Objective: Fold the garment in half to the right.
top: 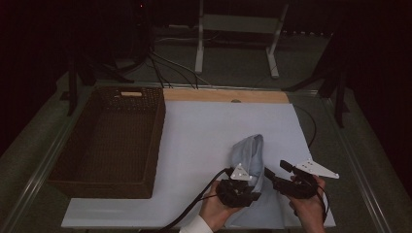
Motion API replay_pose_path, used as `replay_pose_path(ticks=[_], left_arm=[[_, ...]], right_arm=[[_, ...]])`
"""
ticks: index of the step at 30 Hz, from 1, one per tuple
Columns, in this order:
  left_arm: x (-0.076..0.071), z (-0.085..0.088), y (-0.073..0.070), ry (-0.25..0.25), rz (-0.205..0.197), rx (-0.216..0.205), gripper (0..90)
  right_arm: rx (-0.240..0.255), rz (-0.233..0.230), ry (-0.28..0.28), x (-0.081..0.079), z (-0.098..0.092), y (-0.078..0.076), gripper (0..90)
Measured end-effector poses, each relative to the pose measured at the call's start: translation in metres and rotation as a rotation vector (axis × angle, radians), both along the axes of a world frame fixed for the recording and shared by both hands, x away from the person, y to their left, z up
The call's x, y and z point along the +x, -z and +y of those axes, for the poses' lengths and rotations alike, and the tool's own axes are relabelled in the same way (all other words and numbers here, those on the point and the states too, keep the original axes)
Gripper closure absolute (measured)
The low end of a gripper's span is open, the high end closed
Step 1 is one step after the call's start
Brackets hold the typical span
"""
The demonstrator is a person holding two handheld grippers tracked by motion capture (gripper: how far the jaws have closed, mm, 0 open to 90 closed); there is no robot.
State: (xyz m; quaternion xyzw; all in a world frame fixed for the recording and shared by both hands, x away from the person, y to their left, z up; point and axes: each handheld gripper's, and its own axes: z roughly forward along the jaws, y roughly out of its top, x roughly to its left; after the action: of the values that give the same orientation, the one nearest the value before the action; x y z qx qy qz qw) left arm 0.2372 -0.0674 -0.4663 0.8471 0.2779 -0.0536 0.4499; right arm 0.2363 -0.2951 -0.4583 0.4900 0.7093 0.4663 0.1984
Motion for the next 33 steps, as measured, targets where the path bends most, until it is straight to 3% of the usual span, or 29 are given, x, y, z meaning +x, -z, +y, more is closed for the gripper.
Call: replay_pose_path(ticks=[5,7,12,14,16,18,21,24,27,30,33], left_arm=[[-0.003,0.000,-0.001,0.011,-0.011,-0.003,72.8],[-0.003,0.001,-0.001,0.011,-0.010,-0.005,72.6],[-0.003,0.005,-0.003,0.015,-0.020,-0.013,71.6],[-0.003,0.008,-0.004,0.015,-0.020,-0.026,70.2],[-0.003,0.011,-0.005,0.014,-0.022,-0.049,68.8],[-0.003,0.018,-0.007,0.008,-0.022,-0.090,60.2],[-0.002,0.031,-0.014,-0.026,-0.047,-0.118,51.2],[0.001,0.046,-0.017,-0.072,-0.081,-0.102,46.8],[0.007,0.061,-0.016,-0.120,-0.084,-0.102,43.3],[0.011,0.074,-0.014,-0.176,-0.092,-0.088,35.9],[0.014,0.084,-0.012,-0.223,-0.103,-0.069,24.0]], right_arm=[[-0.001,0.024,-0.004,0.010,0.010,0.001,28.5],[-0.006,0.039,-0.005,0.013,0.013,0.002,35.8],[-0.003,0.086,-0.049,0.017,0.016,0.006,78.0],[-0.023,0.101,-0.042,0.018,0.018,0.006,86.8],[-0.034,0.098,-0.039,0.018,0.017,0.007,87.3],[-0.058,0.094,-0.018,0.018,0.016,0.006,87.8],[-0.066,0.101,0.015,0.020,0.012,0.008,87.8],[-0.057,0.113,0.033,0.021,0.007,0.010,87.1],[-0.059,0.115,0.046,0.022,0.007,0.010,85.1],[-0.062,0.108,0.055,0.021,0.006,0.009,74.1],[-0.040,0.112,0.044,0.020,0.005,0.007,56.4]])
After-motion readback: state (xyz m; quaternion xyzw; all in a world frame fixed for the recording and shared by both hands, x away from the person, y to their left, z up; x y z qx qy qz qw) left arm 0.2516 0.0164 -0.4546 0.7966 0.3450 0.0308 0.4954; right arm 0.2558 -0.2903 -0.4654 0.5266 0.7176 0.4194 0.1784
